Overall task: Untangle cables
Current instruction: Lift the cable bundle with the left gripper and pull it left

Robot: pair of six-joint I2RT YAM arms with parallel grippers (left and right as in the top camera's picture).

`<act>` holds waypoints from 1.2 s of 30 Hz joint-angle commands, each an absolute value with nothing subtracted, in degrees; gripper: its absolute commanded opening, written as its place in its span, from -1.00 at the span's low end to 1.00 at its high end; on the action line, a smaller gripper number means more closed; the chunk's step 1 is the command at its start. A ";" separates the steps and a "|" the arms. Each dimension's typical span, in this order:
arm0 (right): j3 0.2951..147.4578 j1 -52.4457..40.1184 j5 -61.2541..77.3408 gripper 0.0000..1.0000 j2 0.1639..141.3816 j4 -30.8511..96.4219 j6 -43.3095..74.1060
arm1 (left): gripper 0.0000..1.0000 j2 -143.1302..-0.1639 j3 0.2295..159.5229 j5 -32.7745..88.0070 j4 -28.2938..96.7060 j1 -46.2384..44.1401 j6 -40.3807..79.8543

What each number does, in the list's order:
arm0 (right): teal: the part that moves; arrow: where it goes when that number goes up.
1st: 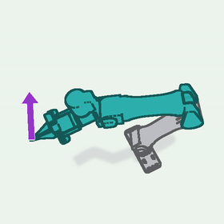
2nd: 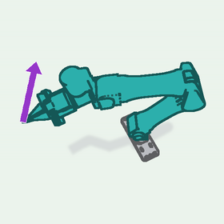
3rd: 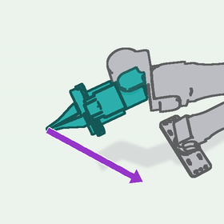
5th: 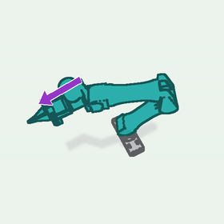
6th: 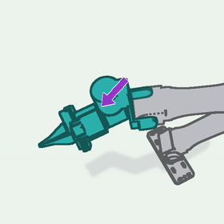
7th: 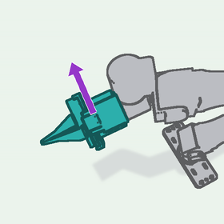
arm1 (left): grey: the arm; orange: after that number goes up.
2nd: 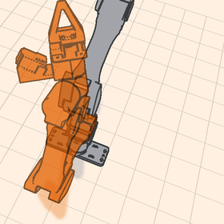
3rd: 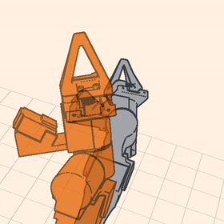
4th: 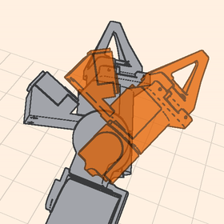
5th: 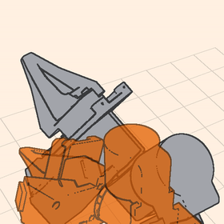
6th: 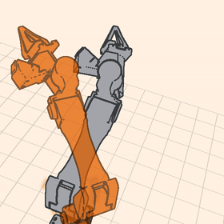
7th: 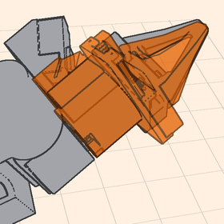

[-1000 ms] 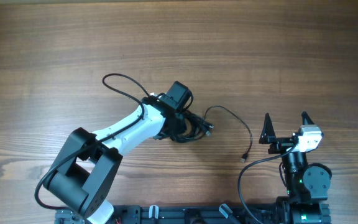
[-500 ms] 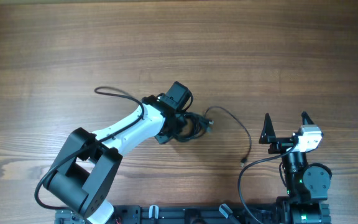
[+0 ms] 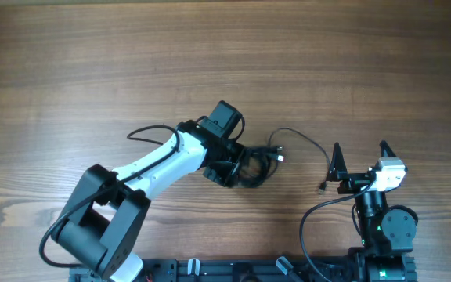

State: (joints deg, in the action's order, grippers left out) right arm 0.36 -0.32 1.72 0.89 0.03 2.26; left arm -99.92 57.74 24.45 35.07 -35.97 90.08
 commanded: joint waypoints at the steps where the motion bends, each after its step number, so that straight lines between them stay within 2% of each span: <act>1: 0.30 -0.14 2.20 1.00 0.43 -0.14 1.61 | 1.00 -98.56 58.11 22.22 34.74 -36.12 73.93; 3: 0.30 -0.14 2.20 1.00 0.43 -0.14 1.63 | 0.99 -98.56 58.11 22.22 33.43 -35.81 64.27; 4: 0.30 -0.14 2.20 1.00 0.43 -0.14 1.61 | 1.00 -98.56 58.11 22.22 32.45 -35.46 53.28; 5: 0.30 -0.14 2.20 1.00 0.43 -0.14 1.63 | 0.99 -98.56 58.11 22.20 32.49 -35.18 47.20; 6: 0.30 -0.14 2.20 1.00 0.43 -0.14 1.63 | 0.86 -98.56 58.11 21.96 32.53 -34.83 42.22; 7: 0.30 -0.14 2.20 1.00 0.43 -0.14 1.63 | 0.56 -98.56 58.11 20.49 32.75 -34.46 35.97; 8: 0.30 -0.14 2.20 1.00 0.43 -0.14 1.63 | 0.41 -98.56 58.11 18.35 33.08 -34.20 32.16; 10: 0.30 -0.14 2.20 1.00 0.43 -0.14 1.61 | 0.32 -98.56 58.08 12.49 33.47 -34.11 28.56; 12: 0.30 -0.14 2.20 1.00 0.43 -0.14 1.63 | 0.15 -98.67 58.08 7.86 33.43 -34.24 28.47; 19: 0.30 -0.14 2.20 1.00 0.43 -0.14 1.63 | 0.15 -101.30 58.08 8.32 33.47 -34.57 28.95; 22: 0.30 -0.14 2.20 1.00 0.43 -0.14 1.63 | 0.00 -103.63 58.08 9.15 33.41 -35.70 28.97; 24: 0.30 -0.14 2.20 1.00 0.43 -0.14 1.63 | -0.26 -104.90 58.08 9.10 33.45 -36.29 28.95; 26: 0.30 -0.14 2.20 1.00 0.43 -0.14 1.63 | -0.36 -105.65 58.08 9.10 33.36 -36.56 28.95; 36: 0.30 -0.14 2.20 1.00 0.43 -0.16 1.63 | -0.36 -105.89 55.99 9.10 33.15 -36.53 29.39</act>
